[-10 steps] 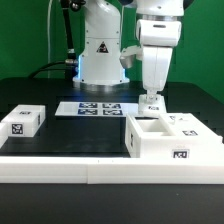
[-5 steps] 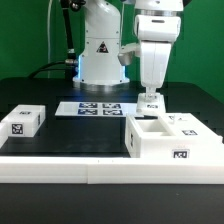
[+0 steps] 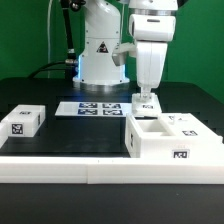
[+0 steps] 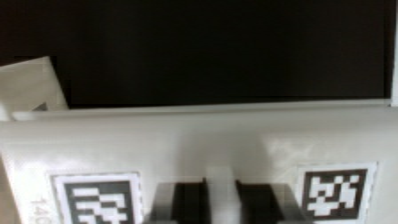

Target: Assemble cabinet

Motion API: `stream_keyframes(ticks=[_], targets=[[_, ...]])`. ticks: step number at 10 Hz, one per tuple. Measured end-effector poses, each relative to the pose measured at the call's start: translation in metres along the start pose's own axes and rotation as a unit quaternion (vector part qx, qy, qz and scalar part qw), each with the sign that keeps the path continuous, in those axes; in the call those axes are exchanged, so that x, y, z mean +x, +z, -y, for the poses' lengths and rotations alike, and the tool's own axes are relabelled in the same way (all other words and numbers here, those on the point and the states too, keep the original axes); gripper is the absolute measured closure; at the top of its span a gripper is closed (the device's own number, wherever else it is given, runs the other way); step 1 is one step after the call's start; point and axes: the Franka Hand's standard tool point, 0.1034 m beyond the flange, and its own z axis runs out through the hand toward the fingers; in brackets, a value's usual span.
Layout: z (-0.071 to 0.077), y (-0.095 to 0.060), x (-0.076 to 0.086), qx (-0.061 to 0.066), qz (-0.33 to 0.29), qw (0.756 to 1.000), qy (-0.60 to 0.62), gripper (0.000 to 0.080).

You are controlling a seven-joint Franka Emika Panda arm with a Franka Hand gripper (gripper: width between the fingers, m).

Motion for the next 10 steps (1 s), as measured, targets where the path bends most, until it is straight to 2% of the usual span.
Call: stream_keyframes(ticks=[4,10], targets=[[0.001,0.002,0.0,0.002,0.0,1.0,0.0,0.0729],[-0.013,0.001,-0.001,0.001,-0.001,1.0,-0.004,0.0729]])
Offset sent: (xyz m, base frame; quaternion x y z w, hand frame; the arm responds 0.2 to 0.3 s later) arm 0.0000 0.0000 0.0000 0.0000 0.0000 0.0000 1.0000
